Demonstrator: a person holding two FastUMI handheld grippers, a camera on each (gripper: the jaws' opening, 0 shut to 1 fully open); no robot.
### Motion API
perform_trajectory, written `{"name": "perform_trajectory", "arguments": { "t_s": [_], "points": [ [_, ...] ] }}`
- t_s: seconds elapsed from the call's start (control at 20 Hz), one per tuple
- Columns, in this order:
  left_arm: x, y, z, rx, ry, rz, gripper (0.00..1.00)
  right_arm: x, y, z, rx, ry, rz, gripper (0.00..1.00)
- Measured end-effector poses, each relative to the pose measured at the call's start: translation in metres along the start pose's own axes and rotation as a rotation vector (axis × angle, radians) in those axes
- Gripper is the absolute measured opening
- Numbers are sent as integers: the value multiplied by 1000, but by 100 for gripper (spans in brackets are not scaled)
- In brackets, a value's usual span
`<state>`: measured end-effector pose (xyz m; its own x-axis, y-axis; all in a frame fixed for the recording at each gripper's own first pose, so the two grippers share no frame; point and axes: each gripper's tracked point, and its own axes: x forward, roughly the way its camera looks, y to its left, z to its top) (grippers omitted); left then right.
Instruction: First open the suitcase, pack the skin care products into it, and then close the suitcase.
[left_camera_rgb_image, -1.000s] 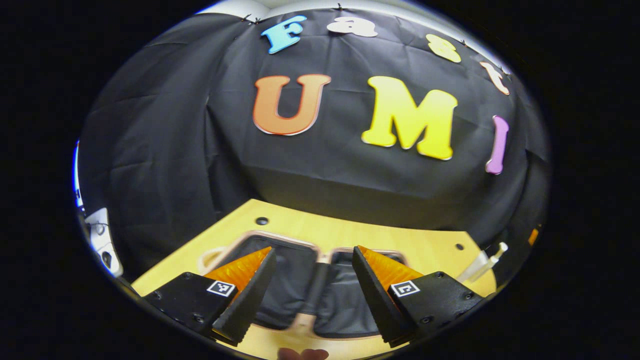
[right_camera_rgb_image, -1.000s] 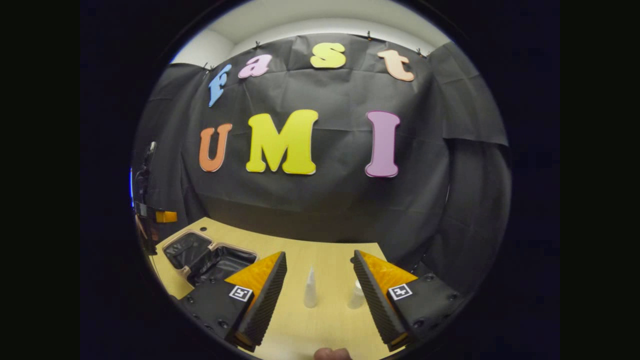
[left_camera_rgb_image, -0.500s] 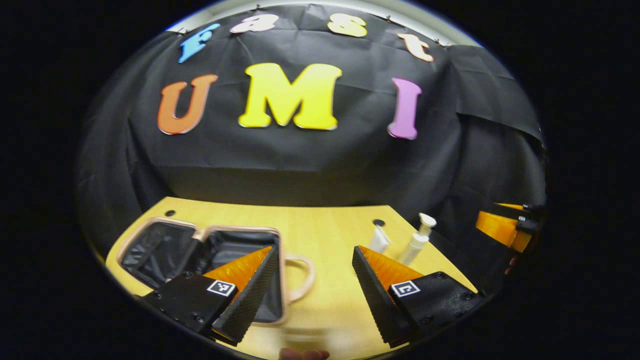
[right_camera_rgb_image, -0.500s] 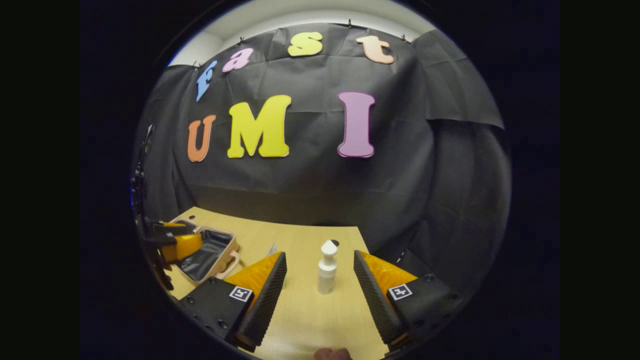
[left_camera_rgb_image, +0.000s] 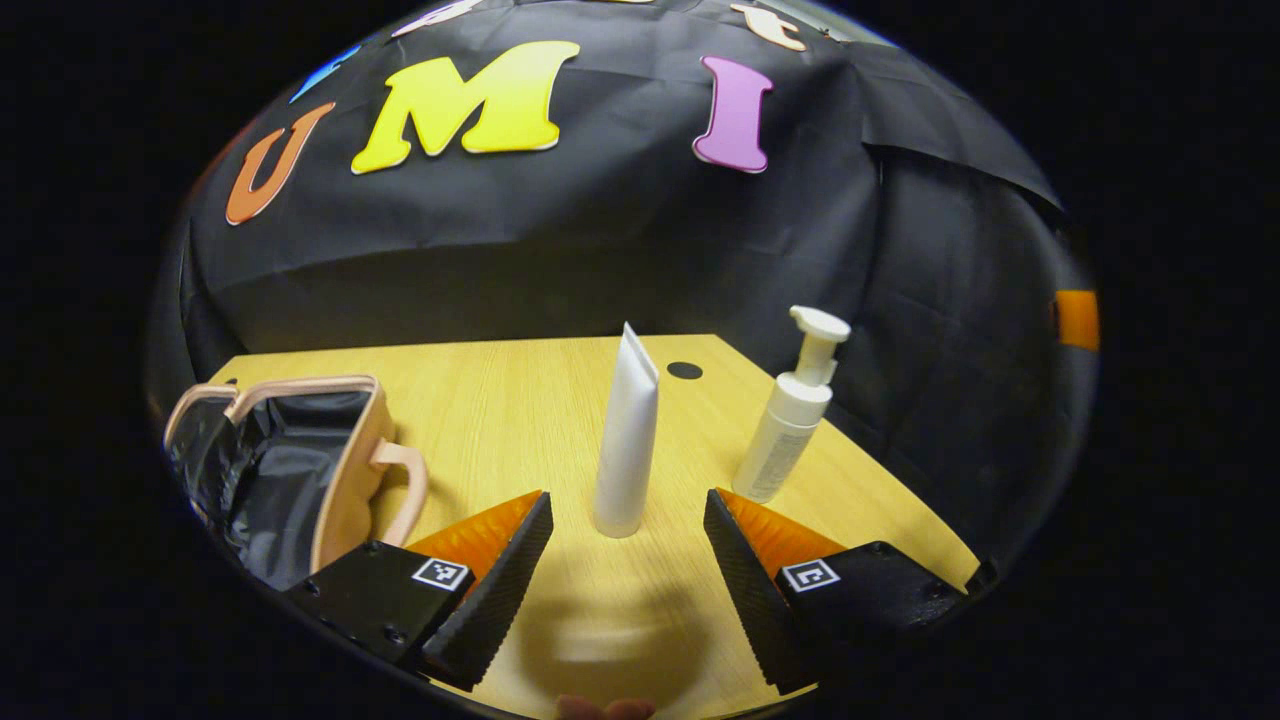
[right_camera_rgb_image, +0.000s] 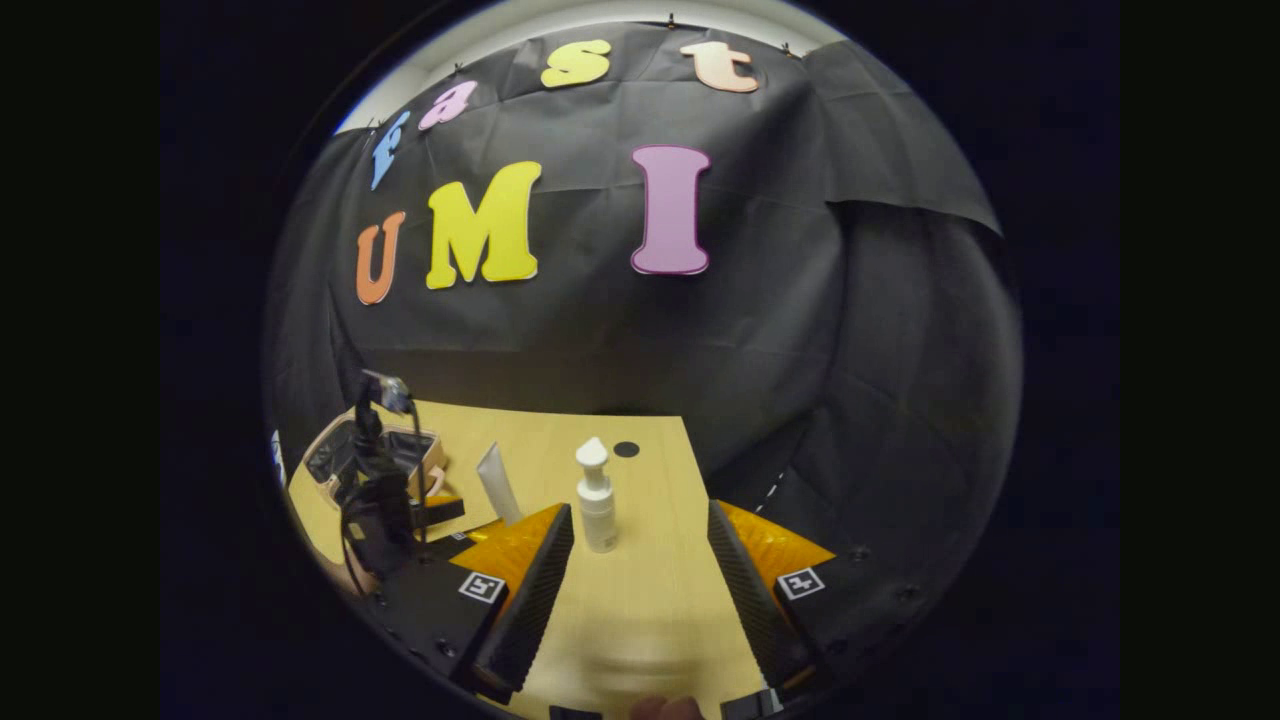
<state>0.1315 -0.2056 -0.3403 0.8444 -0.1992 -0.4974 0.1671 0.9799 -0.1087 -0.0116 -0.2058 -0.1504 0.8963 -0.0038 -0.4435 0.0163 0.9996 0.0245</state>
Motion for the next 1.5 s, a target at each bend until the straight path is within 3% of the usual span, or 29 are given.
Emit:
{"name": "perform_trajectory", "arguments": {
  "t_s": [0.2,0.65,0.75,0.8,0.85,0.9,0.95,1.0,1.05,1.25,1.5],
  "points": [
    [43,15,-12,-41,20,42,97,9,-22,-18,5,49,-36,80],
    [71,8,-22,-71,83,13,93,37,-25,-29,31,75,-28,80],
    [78,9,-24,-35,99,27,80,45,-22,-30,27,74,-25,80],
    [80,8,-27,-28,114,19,67,49,-22,-32,23,73,-21,80],
    [80,7,-26,-25,115,18,73,54,-21,-37,19,78,-13,80],
    [81,7,-27,-13,128,17,53,62,-16,-43,19,84,13,80],
    [77,6,-28,-15,136,9,57,75,-8,-55,6,96,49,80],
    [73,5,-29,-24,148,1,55,87,1,-66,-21,114,89,80],
    [67,5,-27,-36,148,-9,46,99,7,-77,-45,122,113,80],
    [31,7,-1,-35,109,-43,44,142,33,-108,-28,167,181,80],
    [-66,22,30,-33,100,-50,44,204,72,-111,19,158,227,80]
  ]
}}
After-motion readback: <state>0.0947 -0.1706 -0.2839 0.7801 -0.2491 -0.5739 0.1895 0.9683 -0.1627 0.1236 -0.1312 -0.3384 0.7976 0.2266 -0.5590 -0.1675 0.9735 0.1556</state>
